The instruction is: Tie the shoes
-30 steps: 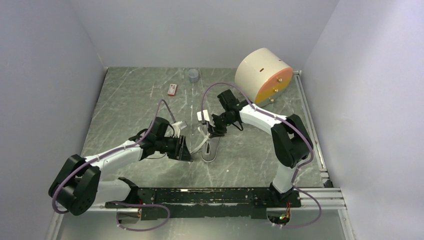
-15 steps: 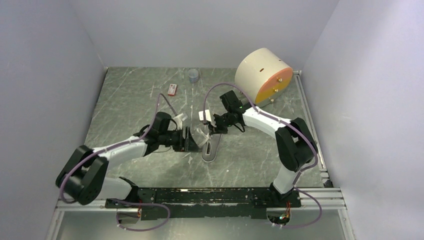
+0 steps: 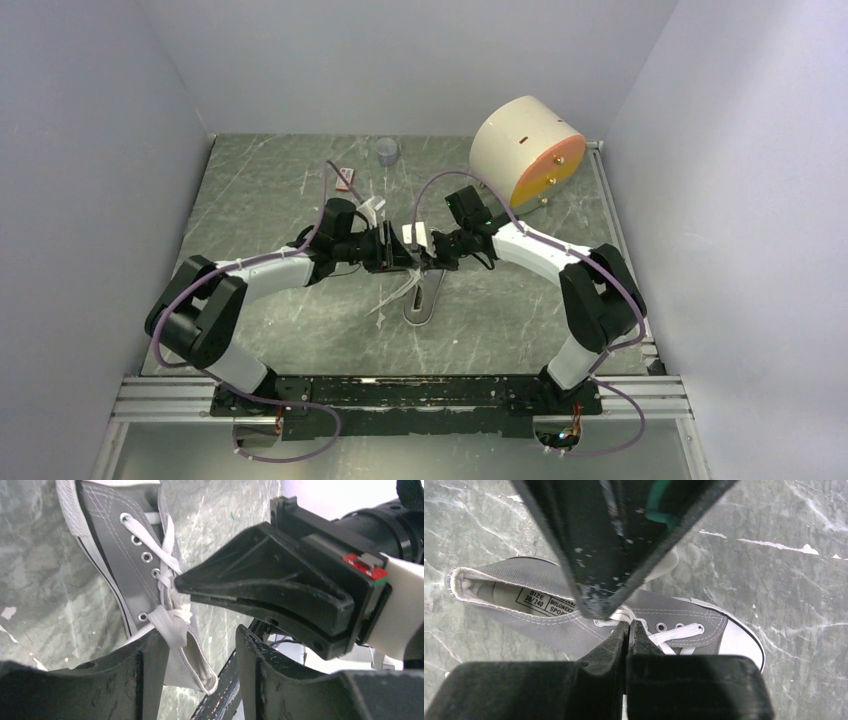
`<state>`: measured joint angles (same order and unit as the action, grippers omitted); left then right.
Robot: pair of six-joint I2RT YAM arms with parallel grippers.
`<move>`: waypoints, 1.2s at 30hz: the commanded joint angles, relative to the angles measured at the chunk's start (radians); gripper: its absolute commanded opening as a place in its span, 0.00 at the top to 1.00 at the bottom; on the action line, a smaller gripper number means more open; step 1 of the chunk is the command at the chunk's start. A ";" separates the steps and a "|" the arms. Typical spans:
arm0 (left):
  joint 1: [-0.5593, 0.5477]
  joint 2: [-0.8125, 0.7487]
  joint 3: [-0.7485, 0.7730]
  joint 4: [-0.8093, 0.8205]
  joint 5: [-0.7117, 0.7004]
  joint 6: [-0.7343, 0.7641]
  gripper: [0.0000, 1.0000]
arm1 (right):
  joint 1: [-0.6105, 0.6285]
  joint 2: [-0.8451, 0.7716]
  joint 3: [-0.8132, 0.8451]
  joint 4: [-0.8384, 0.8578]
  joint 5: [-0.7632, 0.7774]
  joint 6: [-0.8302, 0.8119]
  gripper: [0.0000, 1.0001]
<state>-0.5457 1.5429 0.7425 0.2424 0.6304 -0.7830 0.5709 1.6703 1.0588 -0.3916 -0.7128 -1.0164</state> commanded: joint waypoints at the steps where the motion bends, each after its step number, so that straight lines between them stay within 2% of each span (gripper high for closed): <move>1: 0.006 0.043 0.043 0.020 -0.019 0.004 0.49 | -0.001 -0.038 -0.032 0.025 -0.019 0.030 1.00; 10: 0.007 0.107 0.147 -0.128 -0.070 0.110 0.88 | -0.002 -0.083 -0.035 0.010 0.008 0.059 1.00; 12: 0.007 0.120 0.152 -0.121 -0.060 0.109 0.92 | 0.000 -0.100 -0.038 0.003 0.024 0.076 1.00; 25: 0.003 0.122 0.061 -0.013 0.003 0.031 0.95 | 0.032 -0.164 -0.042 -0.108 0.244 0.351 1.00; 32: 0.008 0.132 0.094 -0.175 -0.063 0.081 0.95 | 0.026 -0.156 -0.101 -0.062 0.347 0.605 1.00; 36: 0.013 0.105 0.071 -0.214 -0.114 0.088 0.95 | 0.020 -0.110 -0.089 -0.079 0.397 0.781 1.00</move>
<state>-0.5446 1.6703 0.8112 0.1123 0.5766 -0.7216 0.6003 1.5307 0.9630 -0.4618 -0.4026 -0.4484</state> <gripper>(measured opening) 0.057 0.010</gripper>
